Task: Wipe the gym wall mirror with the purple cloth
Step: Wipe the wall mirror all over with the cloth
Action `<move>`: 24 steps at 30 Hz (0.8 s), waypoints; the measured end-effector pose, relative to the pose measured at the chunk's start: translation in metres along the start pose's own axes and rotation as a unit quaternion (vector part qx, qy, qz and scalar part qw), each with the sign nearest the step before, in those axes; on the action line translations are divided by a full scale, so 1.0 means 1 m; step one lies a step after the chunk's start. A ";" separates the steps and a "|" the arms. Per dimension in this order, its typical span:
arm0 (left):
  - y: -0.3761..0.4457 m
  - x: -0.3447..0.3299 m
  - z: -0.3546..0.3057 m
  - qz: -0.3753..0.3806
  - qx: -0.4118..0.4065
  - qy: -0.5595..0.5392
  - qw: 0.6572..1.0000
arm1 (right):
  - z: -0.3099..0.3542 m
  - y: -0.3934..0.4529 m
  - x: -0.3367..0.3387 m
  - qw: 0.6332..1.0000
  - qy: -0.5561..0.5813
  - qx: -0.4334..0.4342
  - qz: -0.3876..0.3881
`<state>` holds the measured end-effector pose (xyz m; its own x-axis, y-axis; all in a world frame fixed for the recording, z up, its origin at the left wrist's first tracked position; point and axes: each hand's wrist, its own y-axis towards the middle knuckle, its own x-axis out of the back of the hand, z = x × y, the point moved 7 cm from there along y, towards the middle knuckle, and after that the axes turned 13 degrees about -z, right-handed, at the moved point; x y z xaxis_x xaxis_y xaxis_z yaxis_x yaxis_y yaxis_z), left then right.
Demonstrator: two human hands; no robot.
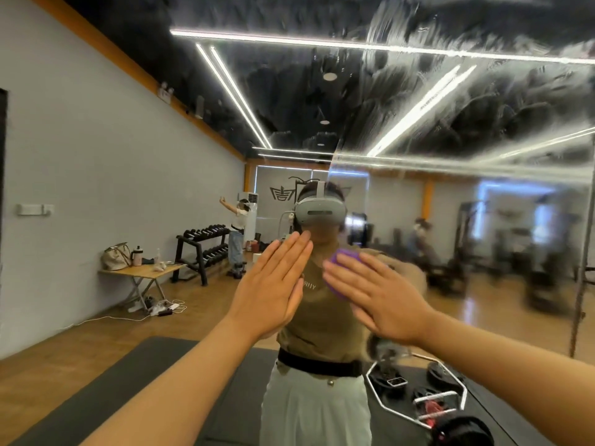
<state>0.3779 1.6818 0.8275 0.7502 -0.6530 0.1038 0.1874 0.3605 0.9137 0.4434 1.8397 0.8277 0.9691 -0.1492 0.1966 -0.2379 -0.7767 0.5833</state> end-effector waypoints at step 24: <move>-0.035 -0.019 -0.029 0.000 0.110 -0.022 0.994 | 0.035 -0.030 -0.004 0.924 -0.013 -0.360 -0.125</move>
<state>0.3756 1.7007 0.7824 0.7214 -0.6825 0.1168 0.0397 0.2092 0.9771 0.4491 1.8420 0.7824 0.9987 -0.0417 -0.0278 0.0198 -0.1813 0.9832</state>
